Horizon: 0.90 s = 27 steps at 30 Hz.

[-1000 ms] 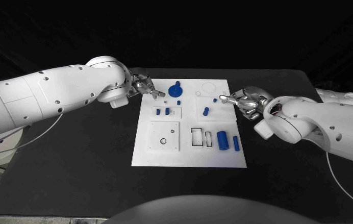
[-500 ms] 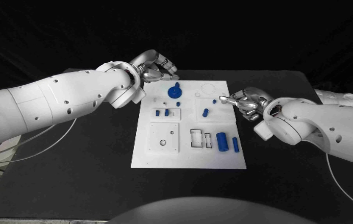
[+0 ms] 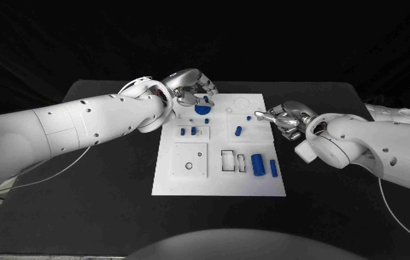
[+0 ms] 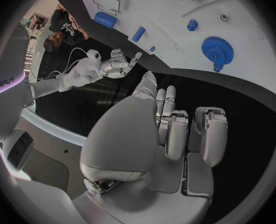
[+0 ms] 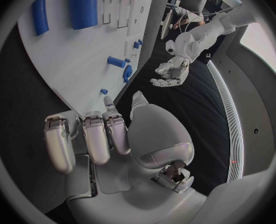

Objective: Assemble the parts on the task board

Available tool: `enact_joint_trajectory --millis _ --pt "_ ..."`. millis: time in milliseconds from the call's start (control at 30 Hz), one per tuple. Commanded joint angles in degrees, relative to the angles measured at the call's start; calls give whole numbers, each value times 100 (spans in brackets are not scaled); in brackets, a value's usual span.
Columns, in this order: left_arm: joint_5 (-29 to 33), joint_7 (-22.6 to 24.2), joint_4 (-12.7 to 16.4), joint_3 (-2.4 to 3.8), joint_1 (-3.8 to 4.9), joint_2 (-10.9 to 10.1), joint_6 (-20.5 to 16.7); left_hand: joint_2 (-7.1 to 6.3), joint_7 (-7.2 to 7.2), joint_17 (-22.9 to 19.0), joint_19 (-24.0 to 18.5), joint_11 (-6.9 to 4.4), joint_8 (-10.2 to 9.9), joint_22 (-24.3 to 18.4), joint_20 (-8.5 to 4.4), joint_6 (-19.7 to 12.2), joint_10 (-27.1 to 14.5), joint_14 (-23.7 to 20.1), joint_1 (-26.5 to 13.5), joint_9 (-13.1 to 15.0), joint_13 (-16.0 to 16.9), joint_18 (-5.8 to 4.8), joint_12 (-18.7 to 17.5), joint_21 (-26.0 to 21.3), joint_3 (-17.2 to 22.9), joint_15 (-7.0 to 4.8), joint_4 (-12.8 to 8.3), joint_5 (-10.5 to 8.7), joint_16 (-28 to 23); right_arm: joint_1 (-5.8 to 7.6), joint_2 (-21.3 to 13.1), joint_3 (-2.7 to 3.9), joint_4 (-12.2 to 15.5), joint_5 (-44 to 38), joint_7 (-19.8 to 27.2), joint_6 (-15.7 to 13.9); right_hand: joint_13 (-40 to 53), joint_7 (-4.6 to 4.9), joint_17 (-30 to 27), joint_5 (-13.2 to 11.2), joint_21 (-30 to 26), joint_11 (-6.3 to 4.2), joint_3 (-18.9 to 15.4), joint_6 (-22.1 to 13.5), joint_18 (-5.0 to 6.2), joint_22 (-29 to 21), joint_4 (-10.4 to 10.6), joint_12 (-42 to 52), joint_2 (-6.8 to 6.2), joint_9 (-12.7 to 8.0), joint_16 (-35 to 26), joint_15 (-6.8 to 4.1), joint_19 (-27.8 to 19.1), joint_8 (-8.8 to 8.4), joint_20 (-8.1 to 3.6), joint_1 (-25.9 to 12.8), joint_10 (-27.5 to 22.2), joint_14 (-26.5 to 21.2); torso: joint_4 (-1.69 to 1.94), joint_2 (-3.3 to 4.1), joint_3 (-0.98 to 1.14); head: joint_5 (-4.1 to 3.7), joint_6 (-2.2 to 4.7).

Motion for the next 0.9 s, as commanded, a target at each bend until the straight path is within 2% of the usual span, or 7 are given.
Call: enact_joint_trajectory --millis 33,100,267,467,567,633,900 --pt "-748 85 -14 4 -3 23 149 -8 -32 1507 592 -10 -2 1510 -22 111 97 604 203 -124 -179 -43 -127 14 140 -27 -1 -60 15 -4 0 -1 9 -34 61 5 1507 63 1509 23 26 36 -33 -39 -38 1510 9 22 43 8 24 41 600 28 26 20 615 598 8 -2 3 4 -5" --pt "-963 54 -54 3 -27 67 231 -1 -36 1507 592 -24 5 1510 -28 159 144 604 273 -162 -238 -43 -159 14 192 -35 1 -75 15 -4 6 -1 8 -33 66 2 1507 63 1509 23 26 36 -33 -39 -38 1510 9 22 43 8 24 41 600 28 26 20 615 598 5 -6 2 8 -25" --pt "-1511 -71 -130 2 -72 162 527 -26 -25 1507 592 -122 29 1510 -60 330 226 604 420 -235 -335 -43 -267 14 297 -109 5 -91 15 -4 16 0 6 -29 78 0 1507 63 1509 23 26 36 -33 -39 -38 1510 9 22 43 8 24 41 600 28 26 20 615 598 6 -6 3 12 -14" --pt "-1990 -227 -175 1 -104 220 774 -45 -60 1507 592 -188 12 1510 -90 387 181 604 515 -299 -343 -43 -394 14 381 -183 8 -97 15 -4 19 0 5 -21 93 -4 1507 63 1509 26 26 36 -35 -38 -38 1510 8 22 47 9 24 41 600 30 26 24 615 598 -6 -4 1 42 -1" --pt "-2098 -294 -201 0 -121 243 885 -56 -65 1507 592 -199 -10 1510 -101 354 140 604 520 -333 -343 -43 -446 14 402 -206 10 -99 15 -4 20 0 5 -12 101 -8 1507 63 1509 26 26 36 -35 -38 -38 1510 8 22 47 9 24 41 600 30 26 24 615 598 -7 -7 6 49 5" --pt "-2151 -348 -227 -1 -134 262 976 -54 -76 1507 592 -209 -13 1510 -107 342 122 604 533 -351 -343 -43 -474 14 423 -213 7 -100 15 -4 19 0 7 -8 112 -24 1507 63 1509 26 26 36 -36 -39 -38 1510 8 22 48 8 24 41 600 29 26 25 615 598 3 -2 4 35 4" --pt "-2198 -416 -273 -1 -150 287 1183 -81 -74 1507 592 -214 -23 1510 -119 289 81 604 506 -397 -340 -43 -526 14 430 -232 14 -106 15 -4 15 0 16 26 226 -150 1507 48 1509 28 26 30 -36 -48 -38 1510 10 22 60 7 24 40 600 26 26 28 615 598 0 0 1 33 -18"
